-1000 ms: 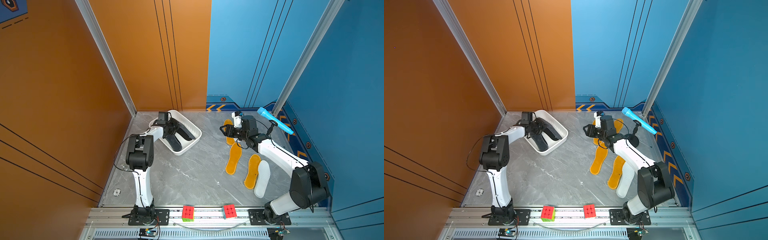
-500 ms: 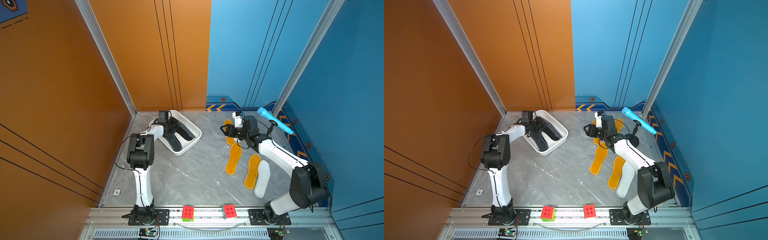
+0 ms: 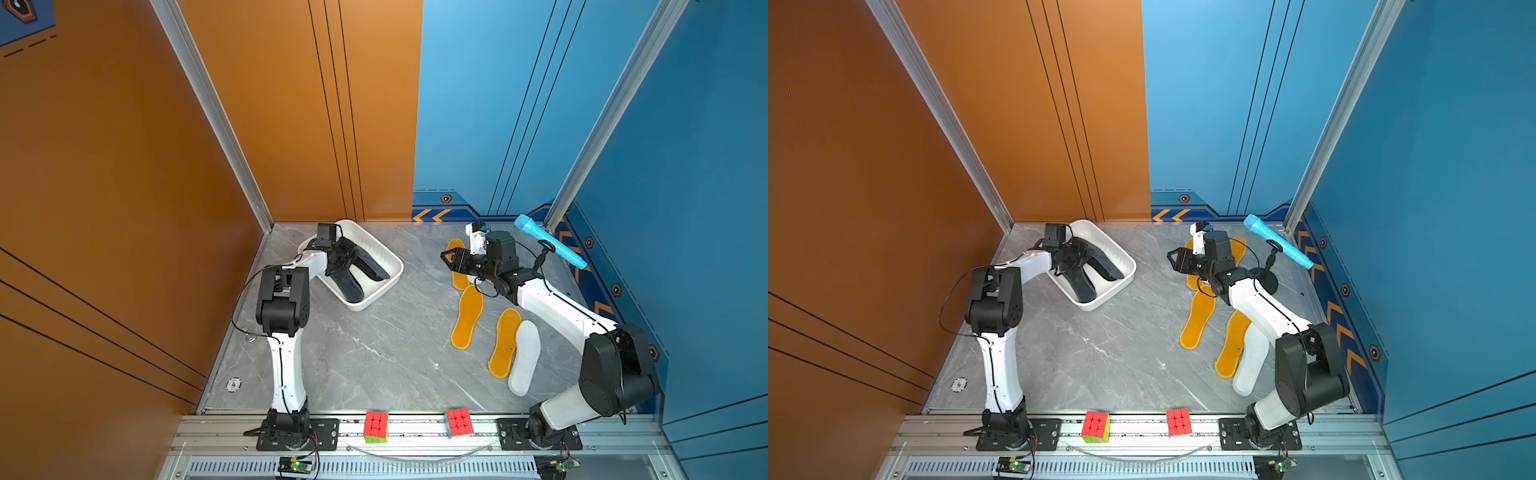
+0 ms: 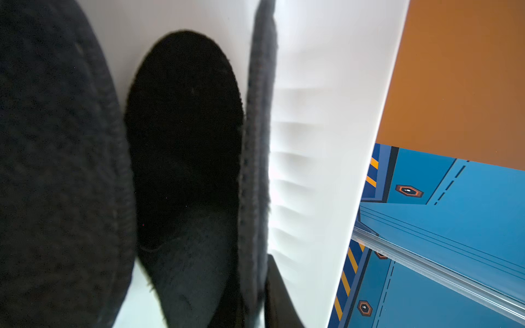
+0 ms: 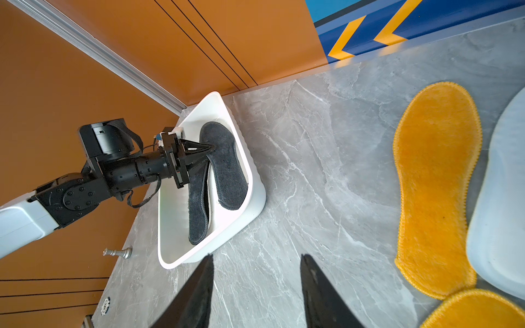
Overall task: Put the insoles into the storage box
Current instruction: Place the insole in the storage box.
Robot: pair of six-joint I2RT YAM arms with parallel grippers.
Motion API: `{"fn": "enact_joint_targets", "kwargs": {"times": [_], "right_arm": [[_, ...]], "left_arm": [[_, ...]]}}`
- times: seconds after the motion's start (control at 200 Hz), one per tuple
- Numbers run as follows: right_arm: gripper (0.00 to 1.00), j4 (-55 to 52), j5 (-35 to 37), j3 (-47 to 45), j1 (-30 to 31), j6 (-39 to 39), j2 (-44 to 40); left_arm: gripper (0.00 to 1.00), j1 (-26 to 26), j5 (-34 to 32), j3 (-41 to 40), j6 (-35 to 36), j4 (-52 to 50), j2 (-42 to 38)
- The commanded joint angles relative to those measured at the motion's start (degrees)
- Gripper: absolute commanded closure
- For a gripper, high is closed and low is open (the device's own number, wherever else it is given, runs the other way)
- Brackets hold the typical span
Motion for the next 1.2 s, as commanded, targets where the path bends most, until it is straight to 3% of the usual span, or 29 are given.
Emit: {"fn": "enact_joint_targets", "kwargs": {"times": [0.0,0.18,0.676,1.196], "right_arm": [[0.49,1.41,-1.01,-0.75,-0.38,1.05,0.56],[0.49,1.60,-1.19,-1.05,-0.55,1.02,0.24],[0.48,2.39,-2.33,-1.17,-0.81,1.62,0.54],[0.48,1.95,-3.42,-1.41,-1.76,1.47,0.45]], "left_arm": [[0.75,0.25,0.10,0.24,0.66,-0.81,0.28],[0.55,0.26,-0.17,-0.09,1.28,-1.14,-0.64],[0.33,0.21,-3.65,-0.31,5.76,-7.24,-5.38],[0.19,-1.12,-5.60,-2.44,6.52,-8.04,-7.98]]}}
